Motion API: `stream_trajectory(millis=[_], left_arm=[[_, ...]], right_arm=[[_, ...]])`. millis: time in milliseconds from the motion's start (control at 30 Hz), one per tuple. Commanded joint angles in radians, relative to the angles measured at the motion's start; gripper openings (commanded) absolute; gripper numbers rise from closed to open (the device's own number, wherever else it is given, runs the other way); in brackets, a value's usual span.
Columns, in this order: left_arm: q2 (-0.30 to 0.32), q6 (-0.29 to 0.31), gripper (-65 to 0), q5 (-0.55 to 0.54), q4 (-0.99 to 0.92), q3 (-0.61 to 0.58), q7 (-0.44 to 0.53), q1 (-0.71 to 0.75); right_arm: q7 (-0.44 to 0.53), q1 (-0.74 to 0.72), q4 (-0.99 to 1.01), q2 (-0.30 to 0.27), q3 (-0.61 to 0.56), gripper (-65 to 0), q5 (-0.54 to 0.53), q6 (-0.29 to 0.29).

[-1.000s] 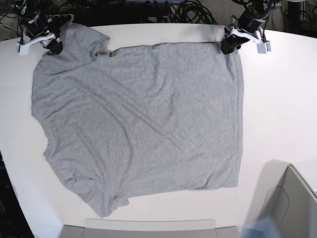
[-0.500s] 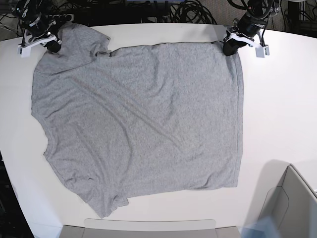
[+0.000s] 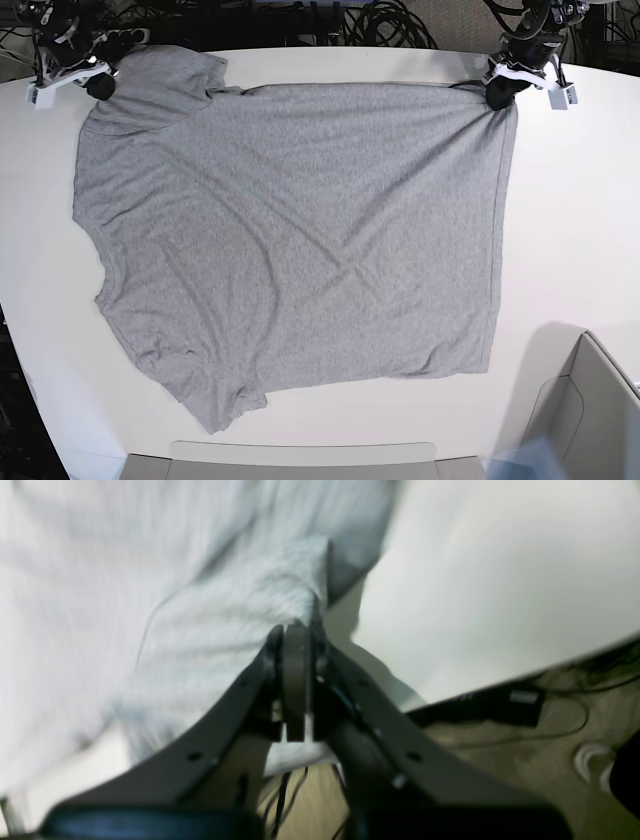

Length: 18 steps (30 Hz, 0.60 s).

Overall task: Fold the T-shirt properly
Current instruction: 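Lift the shoulder edge with both grippers and pull it over the shirt body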

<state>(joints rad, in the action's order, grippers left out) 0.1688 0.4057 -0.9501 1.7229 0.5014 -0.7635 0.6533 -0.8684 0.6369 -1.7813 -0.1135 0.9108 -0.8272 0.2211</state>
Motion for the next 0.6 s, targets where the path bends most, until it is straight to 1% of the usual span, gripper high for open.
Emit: stream_trajectory(millis=[0, 200, 300, 400, 567], left_arm=[[0.008, 0.003, -65.0, -0.010, 0.015, 0.026, 0.016, 0.009], [0.011, 0.003, -65.0, -0.010, 0.018, 0.062, 0.014, 0.012], [0.008, 0.003, -65.0, -0.011, 0.018, 0.095, 0.014, 0.012], [0.008, 0.003, -65.0, -0.011, 0.019, 0.108, 0.014, 0.012], [0.007, 0.003, -65.0, -0.011, 0.088, 0.107, 0.014, 0.006]], right_arm=[[0.013, 0.005, -0.032, -0.010, 0.020, -65.0, -0.011, 0.008], [0.013, 0.033, -0.094, -0.007, 0.034, -65.0, -0.013, 0.008], [0.013, 0.045, -0.114, -0.005, 0.034, -65.0, -0.050, 0.008], [0.013, 0.044, -0.133, -0.005, 0.034, -65.0, -0.060, 0.008], [0.013, 0.016, -0.140, -0.007, 0.032, -65.0, -0.060, 0.008]])
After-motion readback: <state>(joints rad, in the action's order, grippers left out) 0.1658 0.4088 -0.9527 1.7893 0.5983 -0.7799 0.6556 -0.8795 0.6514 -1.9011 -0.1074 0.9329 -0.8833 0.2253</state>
